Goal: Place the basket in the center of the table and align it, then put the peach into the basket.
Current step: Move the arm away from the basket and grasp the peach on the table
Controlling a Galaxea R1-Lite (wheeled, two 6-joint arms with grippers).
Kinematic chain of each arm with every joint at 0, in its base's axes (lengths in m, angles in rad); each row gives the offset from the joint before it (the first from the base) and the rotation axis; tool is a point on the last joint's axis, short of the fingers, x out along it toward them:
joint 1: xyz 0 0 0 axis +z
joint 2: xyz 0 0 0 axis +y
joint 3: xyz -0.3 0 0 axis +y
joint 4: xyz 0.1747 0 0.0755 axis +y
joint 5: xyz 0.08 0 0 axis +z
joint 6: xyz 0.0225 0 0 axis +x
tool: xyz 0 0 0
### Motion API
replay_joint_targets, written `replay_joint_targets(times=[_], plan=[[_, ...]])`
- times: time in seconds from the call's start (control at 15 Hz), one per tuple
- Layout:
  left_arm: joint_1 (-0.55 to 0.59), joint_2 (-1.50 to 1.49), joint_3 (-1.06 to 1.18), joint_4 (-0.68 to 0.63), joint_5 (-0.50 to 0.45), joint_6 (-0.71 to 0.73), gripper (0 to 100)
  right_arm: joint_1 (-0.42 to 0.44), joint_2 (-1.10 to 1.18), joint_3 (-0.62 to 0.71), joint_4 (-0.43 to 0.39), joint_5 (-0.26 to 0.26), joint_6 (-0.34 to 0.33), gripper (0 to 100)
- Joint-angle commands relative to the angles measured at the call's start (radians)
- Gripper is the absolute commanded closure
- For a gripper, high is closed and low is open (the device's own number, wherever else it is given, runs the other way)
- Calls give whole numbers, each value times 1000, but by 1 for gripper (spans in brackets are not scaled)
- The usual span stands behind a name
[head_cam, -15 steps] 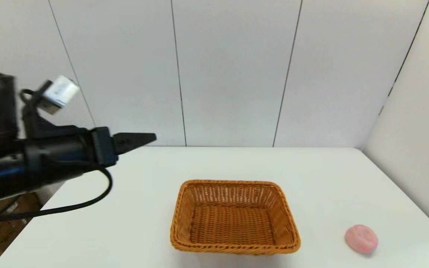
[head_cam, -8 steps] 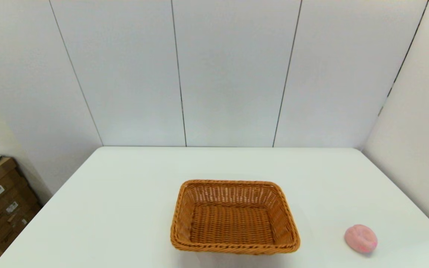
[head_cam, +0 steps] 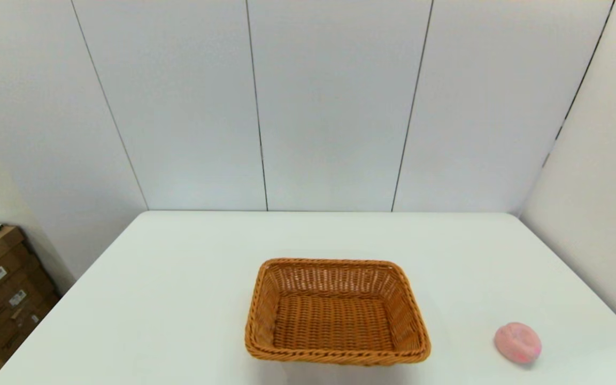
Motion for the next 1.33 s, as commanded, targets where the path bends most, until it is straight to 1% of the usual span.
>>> replay_joint_targets(times=[0.07,0.13,0.2,0.27,0.4,0.47,0.53,0.6,0.67,0.73,0.8,0.87,0.93,1.0,1.2,1.27,1.33], plan=[[12,-187,193,-17,41,43,0,0,1,0,0,0,-2,0],[12,-187,219,-35,68,52,0,0,1,0,-2,0,-5,0],[12,-187,245,-61,67,66,0,0,1,-14,6,-4,-9,0],[12,-187,245,-58,67,66,0,0,7,-69,38,9,-6,0],[12,-187,245,-57,67,67,0,0,98,-189,147,23,-6,0],[12,-187,245,-57,67,66,0,4,172,-236,175,19,-6,0],[12,-187,245,-55,67,64,0,8,236,-261,183,15,-6,0],[12,-187,245,-57,67,61,0,10,383,-278,181,15,-20,0],[12,-187,245,-58,65,58,0,10,621,-294,176,9,-57,0],[12,-187,245,-58,65,55,0,7,822,-311,163,3,-68,0],[12,-187,245,-58,65,55,0,7,1005,-339,149,-19,-66,0],[12,-187,245,-58,65,57,0,7,1152,-360,124,-45,-68,0],[12,-187,245,-57,65,63,0,7,1281,-371,75,-77,-71,0],[12,-187,245,-57,67,60,0,7,1411,-373,-5,-89,-72,0],[12,-187,245,-58,67,50,0,4,1675,-374,-212,-96,-69,0],[12,-187,245,-58,67,50,0,4,1739,-374,-264,-94,-68,0],[12,-187,245,-58,67,49,0,4,1787,-379,-295,-96,-68,0]])
